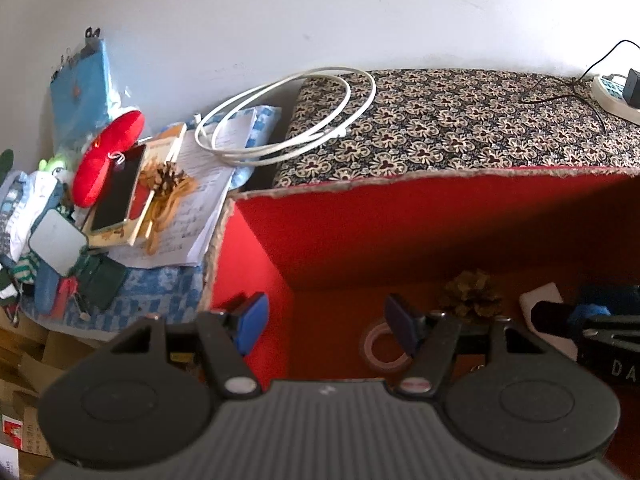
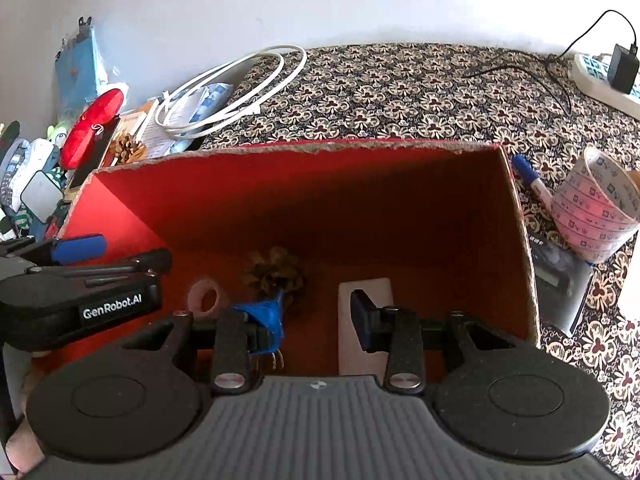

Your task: Organize rigid objects

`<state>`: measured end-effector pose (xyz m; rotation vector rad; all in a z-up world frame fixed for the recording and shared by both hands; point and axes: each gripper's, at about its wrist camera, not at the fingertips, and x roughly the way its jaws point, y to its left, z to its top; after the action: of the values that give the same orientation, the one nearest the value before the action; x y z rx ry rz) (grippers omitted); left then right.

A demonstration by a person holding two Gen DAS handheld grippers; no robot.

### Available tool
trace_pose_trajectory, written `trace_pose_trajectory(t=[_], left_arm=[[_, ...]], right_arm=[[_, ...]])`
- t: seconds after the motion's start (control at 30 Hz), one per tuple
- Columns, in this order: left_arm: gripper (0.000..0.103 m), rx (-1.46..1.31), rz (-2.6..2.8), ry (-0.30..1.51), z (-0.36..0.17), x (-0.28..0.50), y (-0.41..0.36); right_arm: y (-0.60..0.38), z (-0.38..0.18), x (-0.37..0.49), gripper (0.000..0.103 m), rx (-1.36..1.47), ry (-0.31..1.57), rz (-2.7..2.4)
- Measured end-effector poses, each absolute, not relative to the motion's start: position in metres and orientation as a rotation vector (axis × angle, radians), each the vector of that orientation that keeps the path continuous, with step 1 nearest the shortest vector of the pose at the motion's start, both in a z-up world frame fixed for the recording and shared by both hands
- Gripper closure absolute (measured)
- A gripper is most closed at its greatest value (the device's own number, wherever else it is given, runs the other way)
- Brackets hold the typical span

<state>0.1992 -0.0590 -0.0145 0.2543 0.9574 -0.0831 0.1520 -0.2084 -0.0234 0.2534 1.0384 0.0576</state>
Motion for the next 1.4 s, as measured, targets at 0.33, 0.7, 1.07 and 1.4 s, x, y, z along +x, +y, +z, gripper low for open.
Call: trace_pose_trajectory(t=[0.33, 0.7, 1.07, 1.4], left_arm=[[0.035, 0.239, -0.114, 0.949, -0.0147, 0.1970, -0.0579], [0.035, 0.244, -0.138, 0.958, -0.0152, 0.1974, -0.0586], [0.035, 0.251, -0.169, 0.972, -0.0160, 0.1977, -0.0602], [0.034, 0.249, -0.183, 0.971, -0.0153, 0.1978, -0.0590]], right_arm=[[-0.2101, -0.0277, 0.1517, 0.084, 0.282, 1.062, 0.039], [-0.2117, -0.0299, 0.1533, 0.084, 0.280, 1.073, 0.038], [-0.2101, -0.0299, 0.1529, 0.084, 0.271, 1.073, 0.031], [-0.2098, -0.0300, 0.1531, 0.084, 0.264, 1.075, 0.029]])
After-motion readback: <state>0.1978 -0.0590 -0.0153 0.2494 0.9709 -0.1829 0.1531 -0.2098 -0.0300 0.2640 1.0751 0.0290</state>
